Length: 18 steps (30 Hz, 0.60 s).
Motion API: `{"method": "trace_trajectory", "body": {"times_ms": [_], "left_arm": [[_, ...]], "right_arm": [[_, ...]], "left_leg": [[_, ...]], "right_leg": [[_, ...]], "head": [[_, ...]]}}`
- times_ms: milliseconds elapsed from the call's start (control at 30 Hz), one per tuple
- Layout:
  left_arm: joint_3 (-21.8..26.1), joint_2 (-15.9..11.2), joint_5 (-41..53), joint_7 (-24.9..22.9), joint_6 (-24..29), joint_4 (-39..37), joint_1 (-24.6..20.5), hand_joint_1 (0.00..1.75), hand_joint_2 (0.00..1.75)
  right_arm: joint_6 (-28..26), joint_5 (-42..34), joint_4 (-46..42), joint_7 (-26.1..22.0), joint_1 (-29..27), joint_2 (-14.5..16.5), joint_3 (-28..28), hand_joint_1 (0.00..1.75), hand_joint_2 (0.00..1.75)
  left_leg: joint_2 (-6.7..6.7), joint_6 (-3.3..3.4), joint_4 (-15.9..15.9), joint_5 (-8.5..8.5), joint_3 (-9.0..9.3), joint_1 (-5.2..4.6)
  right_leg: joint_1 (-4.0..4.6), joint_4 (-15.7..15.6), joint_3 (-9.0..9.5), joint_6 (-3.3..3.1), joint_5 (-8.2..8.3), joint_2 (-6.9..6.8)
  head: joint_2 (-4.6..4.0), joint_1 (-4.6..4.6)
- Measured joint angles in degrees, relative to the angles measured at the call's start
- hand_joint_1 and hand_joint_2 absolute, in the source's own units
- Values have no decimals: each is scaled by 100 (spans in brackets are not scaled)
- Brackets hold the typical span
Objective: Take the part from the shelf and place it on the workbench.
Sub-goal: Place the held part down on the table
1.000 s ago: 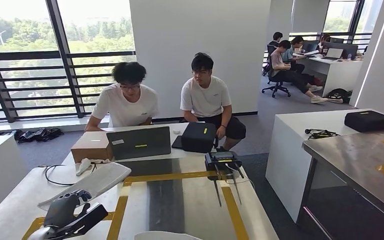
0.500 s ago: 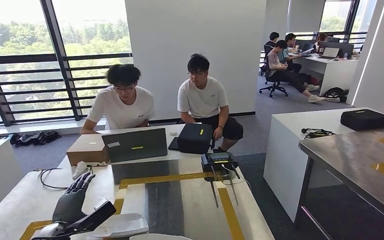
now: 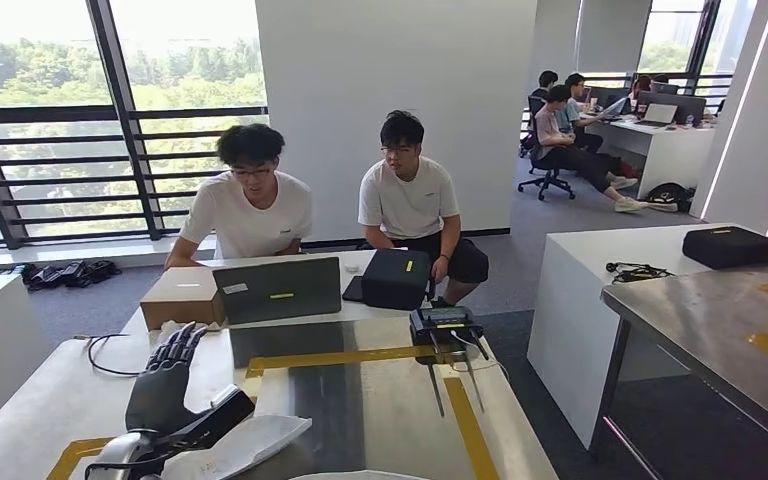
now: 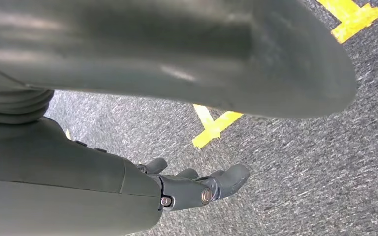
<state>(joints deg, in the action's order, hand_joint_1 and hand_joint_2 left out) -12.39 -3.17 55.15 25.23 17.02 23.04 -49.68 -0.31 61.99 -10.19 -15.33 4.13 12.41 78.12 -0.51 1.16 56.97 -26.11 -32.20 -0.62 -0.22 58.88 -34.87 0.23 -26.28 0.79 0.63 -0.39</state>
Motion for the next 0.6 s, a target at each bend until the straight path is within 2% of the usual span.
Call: {"method": "trace_trajectory", "body": {"times_ms": [33, 67, 133, 167, 200, 233, 300, 333, 367, 467, 500, 533, 600], "left_arm": [[-2, 34, 22, -14, 19, 15, -24, 0, 175], [-4, 72, 38, -26, 28, 27, -45, 0, 175], [-5, 147, 46, -33, 19, 44, -63, 0, 175], [-6, 187, 52, -34, 9, 50, -60, 0, 175], [-7, 223, 62, -40, -1, 58, -57, 0, 175], [-8, 255, 75, -55, -6, 73, -56, 0, 175], [-9, 299, 103, -91, -4, 118, -70, 0, 175], [-9, 312, 114, -106, -4, 142, -83, 0, 175], [-10, 322, 122, -114, -3, 162, -96, 0, 175], [-12, 339, 132, -120, 5, 202, -115, 0, 175], [-13, 341, 133, -121, 10, 213, -114, 0, 175], [-14, 342, 135, -121, 16, 221, -113, 0, 175], [-15, 344, 140, -122, 27, 232, -105, 0, 175]], "right_arm": [[-12, -6, 0, 9, 4, 2, 6, 0, 0], [-25, -15, 0, 18, 7, 3, 12, 0, 0], [-50, -28, 0, 34, 9, 7, 22, 0, 0], [-61, -32, 0, 38, 9, 7, 26, 0, 0], [-68, -32, 0, 43, 11, 7, 28, 0, 0], [-71, -33, 0, 45, 14, 7, 31, 0, 0], [-72, -33, 1, 45, 25, 9, 31, 0, 0], [-72, -33, 1, 46, 31, 12, 32, 0, 0], [-71, -33, 1, 51, 37, 15, 32, 0, 0], [-71, -34, 0, 76, 56, 17, 37, 0, 0], [-70, -36, 0, 83, 64, 17, 37, 0, 0], [-70, -37, 0, 86, 70, 17, 38, 0, 0], [-70, -42, 0, 90, 73, 17, 45, 0, 0]], "left_leg": [[11, 22, -29, 23, 6, 27], [22, 35, -40, 33, 7, 40], [27, 45, -29, 36, -10, 49], [29, 42, -16, 35, -20, 55], [30, 33, 4, 31, -32, 67], [31, 14, 31, 23, -43, 86], [33, -59, 106, -9, -81, 114], [32, -104, 140, -22, -105, 115], [28, -147, 171, -26, -129, 107], [16, -265, 198, -6, -181, 100], [20, -298, 244, -56, -216, 106], [23, -323, 385, -173, -284, 112], [28, -353, 996, -561, -535, 118]], "right_leg": [[2, 188, -82, 23, -134, -7], [-12, 506, -219, 48, -324, -16], [-44, 1302, -564, 101, -692, -28], [-63, 1556, -670, 126, -753, -32], [-81, 1589, -671, 150, -698, -37], [-102, 1380, -551, 174, -545, -44], [-140, 592, -110, 229, -223, -61], [-143, 311, 41, 222, -124, -52], [-143, 148, 119, 199, -107, -41], [-138, 112, 69, 35, -114, -15], [-141, 108, 51, -20, -93, -18], [-145, 95, 33, -67, -68, -21], [-136, 86, -14, -135, -26, -25]], "head": [[0, 4], [0, 9], [0, 17], [0, 19], [0, 20], [0, 21], [0, 23], [0, 19], [0, 15], [0, -3], [0, -8], [0, -11], [0, -21]]}}
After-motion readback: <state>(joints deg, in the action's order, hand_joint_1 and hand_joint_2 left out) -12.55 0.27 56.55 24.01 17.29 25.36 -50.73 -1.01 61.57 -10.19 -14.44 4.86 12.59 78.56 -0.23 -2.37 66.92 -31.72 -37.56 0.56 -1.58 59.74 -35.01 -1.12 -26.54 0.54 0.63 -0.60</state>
